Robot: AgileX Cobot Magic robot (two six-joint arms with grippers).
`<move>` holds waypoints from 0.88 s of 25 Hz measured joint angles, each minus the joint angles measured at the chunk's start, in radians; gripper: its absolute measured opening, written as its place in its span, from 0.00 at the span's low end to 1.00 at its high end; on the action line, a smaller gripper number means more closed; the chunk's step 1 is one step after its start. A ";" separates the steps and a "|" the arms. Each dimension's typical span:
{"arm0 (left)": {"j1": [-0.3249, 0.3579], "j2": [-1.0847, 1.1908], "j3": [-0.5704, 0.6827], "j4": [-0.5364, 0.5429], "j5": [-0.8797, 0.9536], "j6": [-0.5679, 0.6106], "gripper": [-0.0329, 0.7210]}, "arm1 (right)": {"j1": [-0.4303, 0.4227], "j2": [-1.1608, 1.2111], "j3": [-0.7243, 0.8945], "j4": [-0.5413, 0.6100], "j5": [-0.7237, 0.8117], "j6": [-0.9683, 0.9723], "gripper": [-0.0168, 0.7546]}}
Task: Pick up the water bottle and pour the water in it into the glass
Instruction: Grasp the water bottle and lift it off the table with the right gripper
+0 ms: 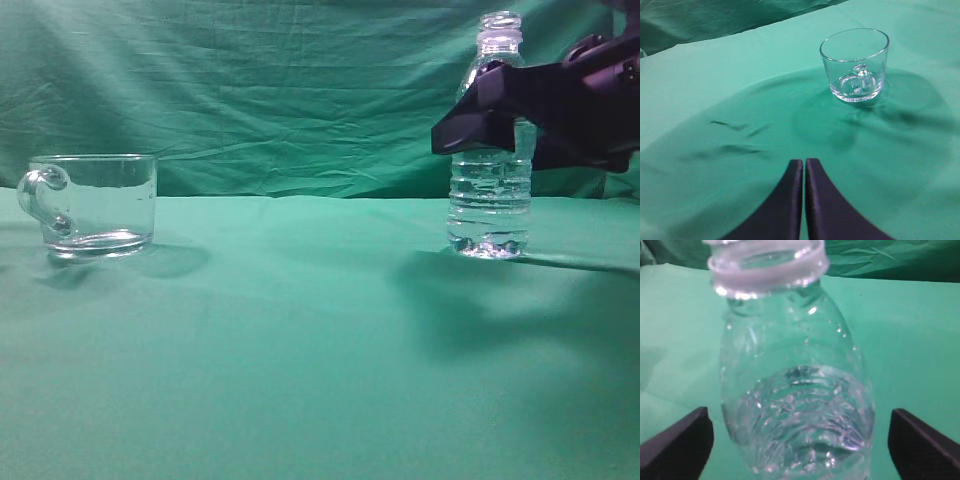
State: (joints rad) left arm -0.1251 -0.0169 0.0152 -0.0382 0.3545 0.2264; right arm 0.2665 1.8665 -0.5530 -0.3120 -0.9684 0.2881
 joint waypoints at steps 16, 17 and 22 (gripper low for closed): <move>0.000 0.000 0.000 0.000 0.000 0.000 0.04 | 0.000 0.096 -0.069 -0.015 -0.083 -0.008 0.61; 0.000 0.000 0.000 0.000 0.000 0.000 0.04 | 0.000 0.096 -0.069 -0.015 -0.083 -0.008 0.61; 0.000 0.000 0.000 0.000 0.000 0.000 0.04 | 0.000 0.096 -0.069 -0.015 -0.083 -0.010 0.55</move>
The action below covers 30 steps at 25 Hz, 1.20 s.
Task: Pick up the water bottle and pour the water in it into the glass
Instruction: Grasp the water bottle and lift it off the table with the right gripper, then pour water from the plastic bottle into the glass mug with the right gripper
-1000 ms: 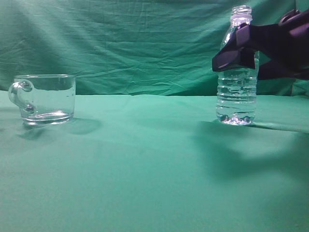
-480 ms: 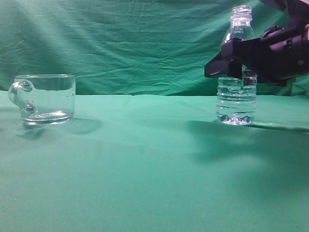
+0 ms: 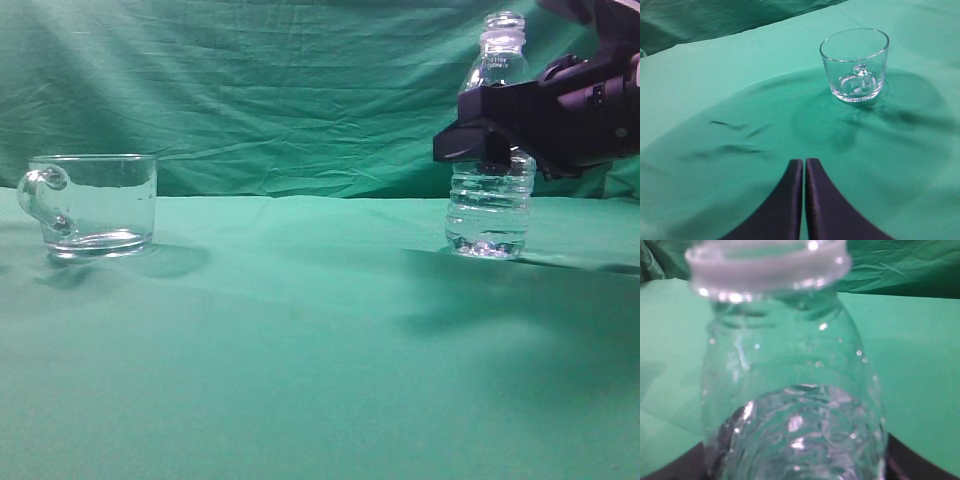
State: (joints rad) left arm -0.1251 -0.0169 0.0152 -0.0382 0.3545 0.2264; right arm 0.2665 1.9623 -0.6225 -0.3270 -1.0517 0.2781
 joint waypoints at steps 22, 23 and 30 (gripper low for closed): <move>0.000 0.000 0.000 0.000 0.000 0.000 0.04 | 0.088 -0.213 -0.188 -0.274 0.434 0.023 0.45; 0.000 0.000 0.000 0.000 0.000 0.000 0.04 | 0.112 -0.215 -0.223 -0.278 0.485 0.023 0.45; 0.000 0.000 0.000 0.000 0.000 0.000 0.04 | 0.271 -0.173 -0.474 -0.285 0.811 0.023 0.45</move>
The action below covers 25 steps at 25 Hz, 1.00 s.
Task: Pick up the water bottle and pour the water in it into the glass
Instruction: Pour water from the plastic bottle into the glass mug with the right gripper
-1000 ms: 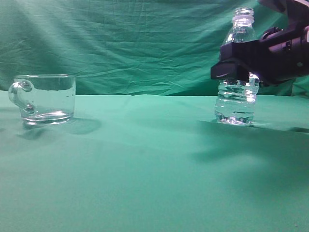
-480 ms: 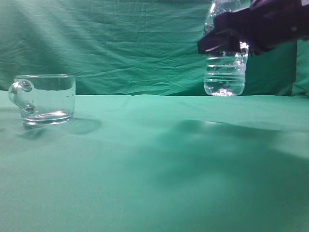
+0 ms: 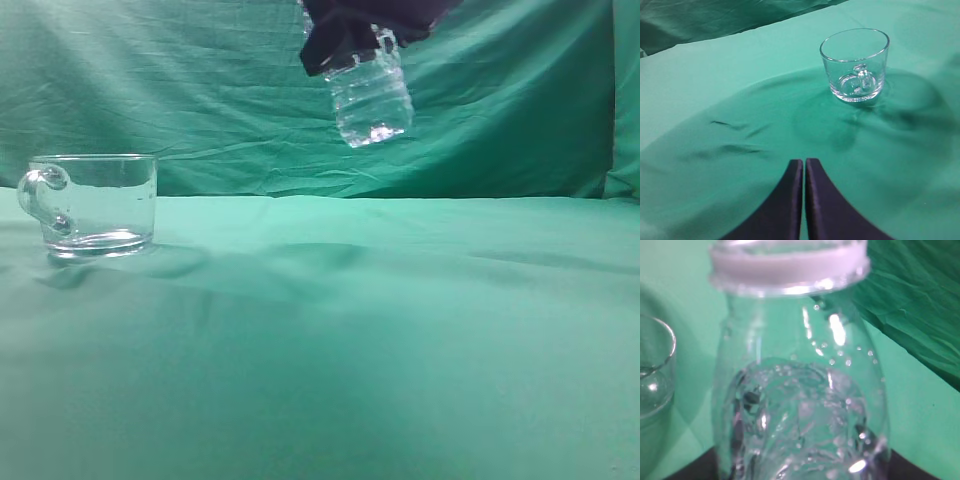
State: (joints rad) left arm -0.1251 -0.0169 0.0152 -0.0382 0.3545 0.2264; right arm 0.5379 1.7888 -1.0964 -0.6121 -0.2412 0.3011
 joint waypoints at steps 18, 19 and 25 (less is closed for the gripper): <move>0.000 0.000 0.000 0.000 0.000 0.000 0.04 | 0.151 0.374 -0.500 -0.268 0.232 0.000 0.45; 0.000 0.000 0.000 0.000 0.000 0.000 0.04 | 0.155 0.394 -0.520 -0.293 0.244 0.000 0.45; 0.000 0.000 0.000 0.000 0.000 0.000 0.04 | 0.174 0.450 -0.571 -0.490 0.264 0.000 0.45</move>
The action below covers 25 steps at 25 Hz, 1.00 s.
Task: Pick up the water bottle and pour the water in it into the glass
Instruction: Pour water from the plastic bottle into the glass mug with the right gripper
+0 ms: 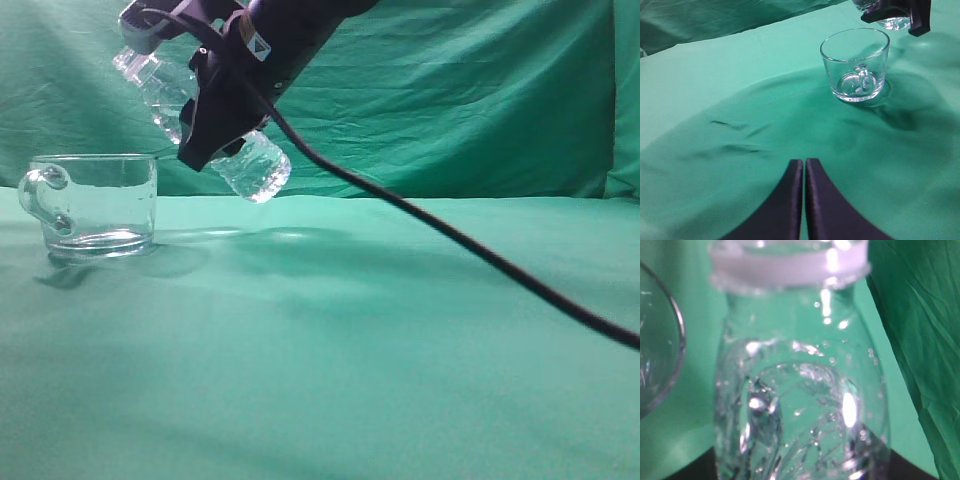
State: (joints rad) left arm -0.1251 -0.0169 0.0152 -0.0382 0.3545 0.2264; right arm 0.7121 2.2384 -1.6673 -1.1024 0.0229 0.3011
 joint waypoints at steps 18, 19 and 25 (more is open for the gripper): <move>0.000 0.000 0.000 0.000 0.000 0.000 0.04 | 0.002 0.002 -0.002 -0.509 -0.016 0.000 0.45; 0.000 0.000 0.000 0.000 0.000 0.000 0.04 | 0.002 0.002 -0.002 -0.529 -0.009 0.000 0.45; 0.000 0.000 0.000 0.000 0.000 0.000 0.04 | 0.002 0.002 -0.002 -0.630 0.028 0.000 0.45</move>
State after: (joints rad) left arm -0.1251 -0.0169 0.0152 -0.0382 0.3545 0.2264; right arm 0.7141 2.2402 -1.6696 -1.7323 0.0512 0.3011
